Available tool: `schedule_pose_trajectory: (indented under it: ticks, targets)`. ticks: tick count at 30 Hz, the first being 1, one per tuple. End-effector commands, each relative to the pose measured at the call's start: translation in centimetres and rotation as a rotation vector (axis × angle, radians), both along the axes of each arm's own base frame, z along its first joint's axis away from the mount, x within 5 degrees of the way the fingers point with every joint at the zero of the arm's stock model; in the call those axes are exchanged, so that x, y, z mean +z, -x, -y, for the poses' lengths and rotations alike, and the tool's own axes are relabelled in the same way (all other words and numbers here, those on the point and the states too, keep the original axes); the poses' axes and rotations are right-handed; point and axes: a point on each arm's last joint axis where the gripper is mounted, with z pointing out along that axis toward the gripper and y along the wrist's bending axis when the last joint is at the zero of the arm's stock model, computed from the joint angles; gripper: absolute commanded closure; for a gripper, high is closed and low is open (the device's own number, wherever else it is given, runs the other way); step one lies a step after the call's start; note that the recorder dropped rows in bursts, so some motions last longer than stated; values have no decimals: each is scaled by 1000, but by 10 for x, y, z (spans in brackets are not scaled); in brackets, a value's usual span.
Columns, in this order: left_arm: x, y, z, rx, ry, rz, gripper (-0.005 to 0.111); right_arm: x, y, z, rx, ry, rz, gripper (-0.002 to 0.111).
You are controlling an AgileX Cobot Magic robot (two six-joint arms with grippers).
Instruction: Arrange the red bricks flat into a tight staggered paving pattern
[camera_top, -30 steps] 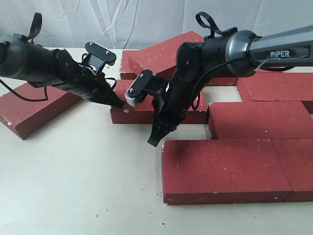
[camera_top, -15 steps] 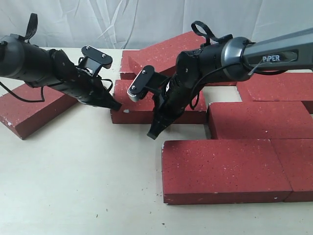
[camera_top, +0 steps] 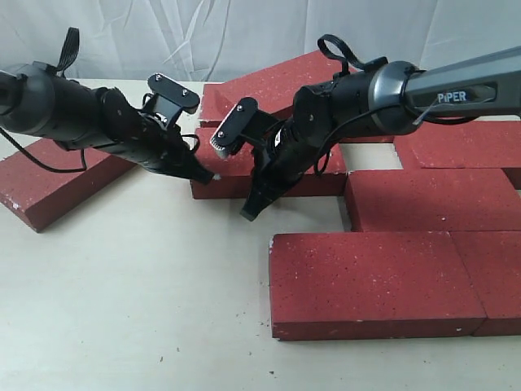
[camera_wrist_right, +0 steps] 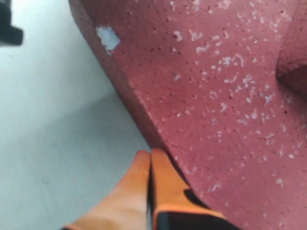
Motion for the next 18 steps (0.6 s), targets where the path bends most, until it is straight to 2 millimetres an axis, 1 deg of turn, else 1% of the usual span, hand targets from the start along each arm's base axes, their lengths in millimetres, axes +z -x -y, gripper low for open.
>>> schedule_pose_trajectory:
  ticks: [1, 5, 7, 8, 9, 10, 11, 12, 14, 16, 18]
  targets:
    - [1, -1, 2, 5, 7, 14, 107, 1, -1, 3, -7, 6, -7, 109]
    - [1, -1, 2, -7, -4, 17, 107, 5, 3, 5, -2, 26, -50, 109]
    - [4, -2, -2, -14, -13, 12, 107, 20, 10, 7, 0, 28, -81, 109]
    - [9, -2, -7, -13, -12, 4, 107, 30, 18, 10, -1, 35, -132, 109]
    - [12, -2, -11, -5, -9, 0, 107, 37, 21, 12, 4, 45, -154, 109]
    - [13, -3, -20, 24, 4, -32, 107, 46, 26, 17, 11, 65, -184, 109]
    - [12, -4, -25, 40, 8, -44, 107, 46, 27, 20, 8, 74, -193, 109]
    - [7, -5, -31, 62, 14, -80, 107, 45, 21, 28, -16, 70, -190, 109]
    - [-1, -6, -32, 72, 13, -94, 107, 34, 13, 36, -53, 64, -196, 109]
    - [-4, -8, -25, 64, 19, -98, 107, 25, 8, 37, -53, 56, -190, 109]
    - [-10, -8, -14, 27, 15, -127, 107, 19, 3, 37, -63, 48, -174, 109]
